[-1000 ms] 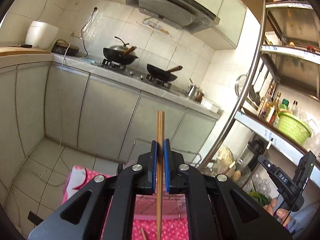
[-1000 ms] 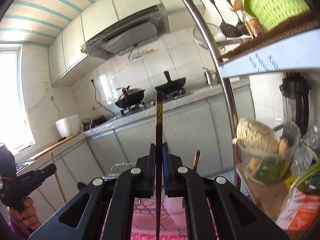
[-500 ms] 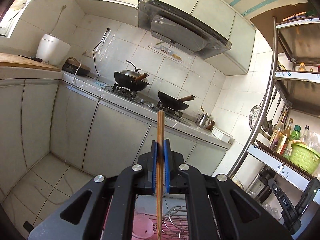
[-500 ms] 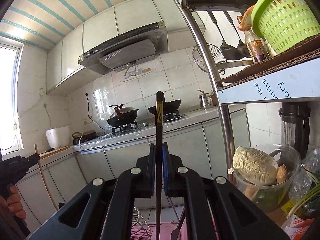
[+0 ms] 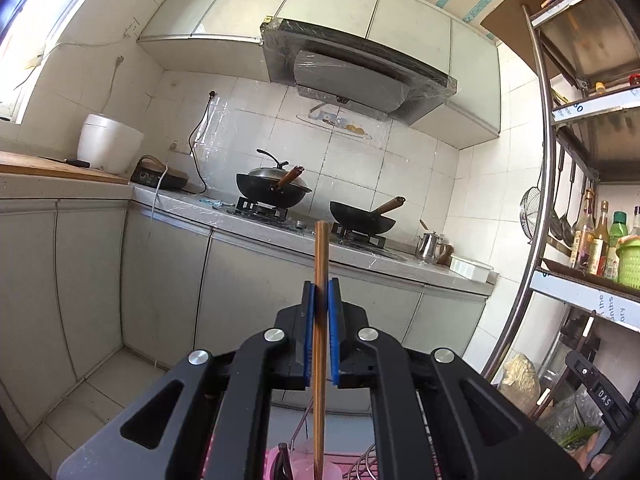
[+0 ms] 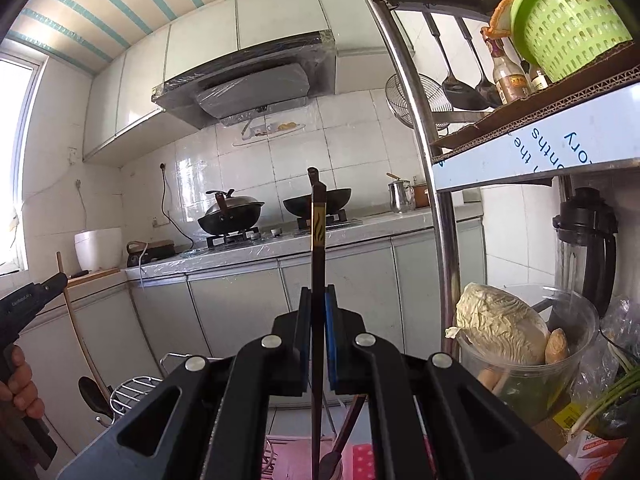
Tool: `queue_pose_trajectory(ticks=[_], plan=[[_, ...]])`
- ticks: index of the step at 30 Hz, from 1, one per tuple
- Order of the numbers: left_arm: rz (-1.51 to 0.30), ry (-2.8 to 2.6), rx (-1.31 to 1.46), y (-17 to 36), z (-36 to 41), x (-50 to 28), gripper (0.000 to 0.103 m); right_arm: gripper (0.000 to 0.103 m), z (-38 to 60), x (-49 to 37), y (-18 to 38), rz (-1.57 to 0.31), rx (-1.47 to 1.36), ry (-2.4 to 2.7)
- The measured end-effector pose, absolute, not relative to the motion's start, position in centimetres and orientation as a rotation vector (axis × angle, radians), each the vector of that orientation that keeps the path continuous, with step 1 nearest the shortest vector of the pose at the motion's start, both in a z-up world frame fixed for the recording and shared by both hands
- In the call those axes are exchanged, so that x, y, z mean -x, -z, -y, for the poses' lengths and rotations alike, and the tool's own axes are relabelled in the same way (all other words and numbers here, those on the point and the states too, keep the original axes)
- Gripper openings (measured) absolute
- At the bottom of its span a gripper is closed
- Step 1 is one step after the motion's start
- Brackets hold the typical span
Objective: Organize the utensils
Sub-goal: 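Raise both chopsticks upright over the pink cup, then lower both chopsticks into the pink cup and open both tools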
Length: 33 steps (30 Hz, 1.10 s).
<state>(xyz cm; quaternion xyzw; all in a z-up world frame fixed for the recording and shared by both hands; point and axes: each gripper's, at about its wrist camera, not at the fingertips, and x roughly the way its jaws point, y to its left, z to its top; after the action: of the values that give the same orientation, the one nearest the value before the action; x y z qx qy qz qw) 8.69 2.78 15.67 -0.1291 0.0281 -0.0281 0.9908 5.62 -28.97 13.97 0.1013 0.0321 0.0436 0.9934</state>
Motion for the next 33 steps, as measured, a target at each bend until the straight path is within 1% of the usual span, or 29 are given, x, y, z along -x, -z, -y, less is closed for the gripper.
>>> queue_pose_trajectory(ticks=[18,33], plan=[[-0.219,0.123,0.217,-8.9,-1.5,-6.8,0.006,0.006,28.9,-4.4,-9.3,-0.191,-0.232,-0.094],[-0.288,0.099,0.252,-7.1,-2.9,-7.3,0.006,0.006,28.6,-5.1,-7.3,-0.275,-0.231,-0.101]])
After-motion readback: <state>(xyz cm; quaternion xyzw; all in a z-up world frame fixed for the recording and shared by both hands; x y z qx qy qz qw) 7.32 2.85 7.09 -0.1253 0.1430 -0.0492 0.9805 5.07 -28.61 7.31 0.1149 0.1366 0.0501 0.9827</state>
